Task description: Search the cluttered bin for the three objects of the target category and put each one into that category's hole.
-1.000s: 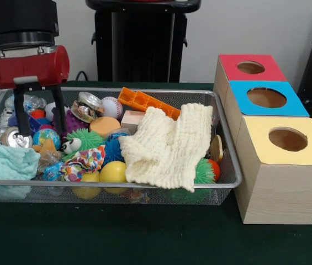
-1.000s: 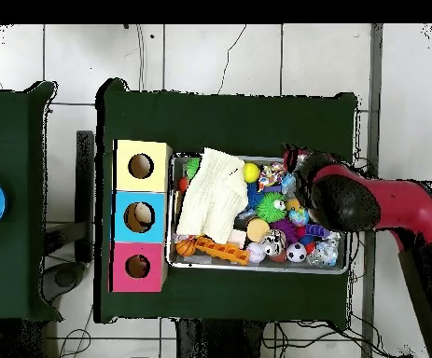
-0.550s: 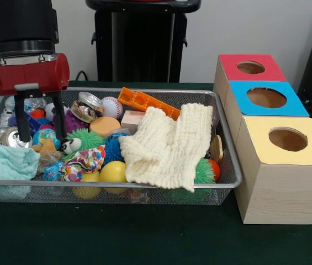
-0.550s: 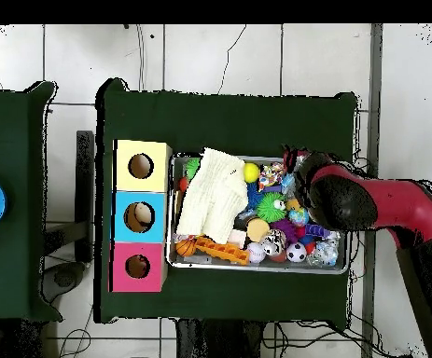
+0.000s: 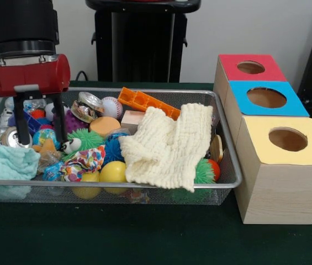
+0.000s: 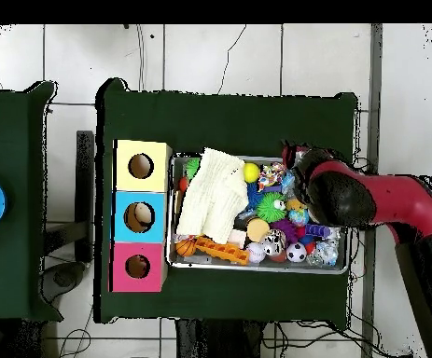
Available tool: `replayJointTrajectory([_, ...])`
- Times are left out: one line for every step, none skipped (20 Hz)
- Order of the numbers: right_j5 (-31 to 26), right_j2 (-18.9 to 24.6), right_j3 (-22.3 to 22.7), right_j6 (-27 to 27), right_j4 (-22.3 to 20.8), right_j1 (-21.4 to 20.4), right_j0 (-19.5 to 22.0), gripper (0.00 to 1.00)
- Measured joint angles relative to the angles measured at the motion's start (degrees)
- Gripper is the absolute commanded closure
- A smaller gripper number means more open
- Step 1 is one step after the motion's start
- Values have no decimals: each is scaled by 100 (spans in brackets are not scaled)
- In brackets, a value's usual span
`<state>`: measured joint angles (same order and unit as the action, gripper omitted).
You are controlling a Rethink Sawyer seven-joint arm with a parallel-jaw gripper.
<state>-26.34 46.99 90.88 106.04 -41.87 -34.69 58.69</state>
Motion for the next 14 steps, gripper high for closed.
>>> replayJointTrajectory([0,0,-13,0,-16,1,-14,0])
replayJointTrajectory([7,0,-32,0,-51,5,-38,0])
replayJointTrajectory([9,1,-39,0,-63,6,-46,0])
replayJointTrajectory([34,1,-62,0,-120,21,-75,0])
replayJointTrajectory([55,1,-71,0,-154,33,-87,0])
replayJointTrajectory([76,1,-80,0,-189,44,-99,0])
replayJointTrajectory([116,1,-91,0,-244,67,-114,0])
replayJointTrajectory([164,1,-101,0,-300,96,-127,0])
replayJointTrajectory([225,1,-113,0,-363,141,-137,0])
replayJointTrajectory([275,2,-121,0,-411,184,-141,0])
replayJointTrajectory([326,1,-130,0,-458,239,-143,0])
replayJointTrajectory([363,1,-139,0,-495,289,-141,0])
replayJointTrajectory([390,0,-149,0,-535,343,-140,0])
replayJointTrajectory([418,1,-167,0,-591,420,-140,0])
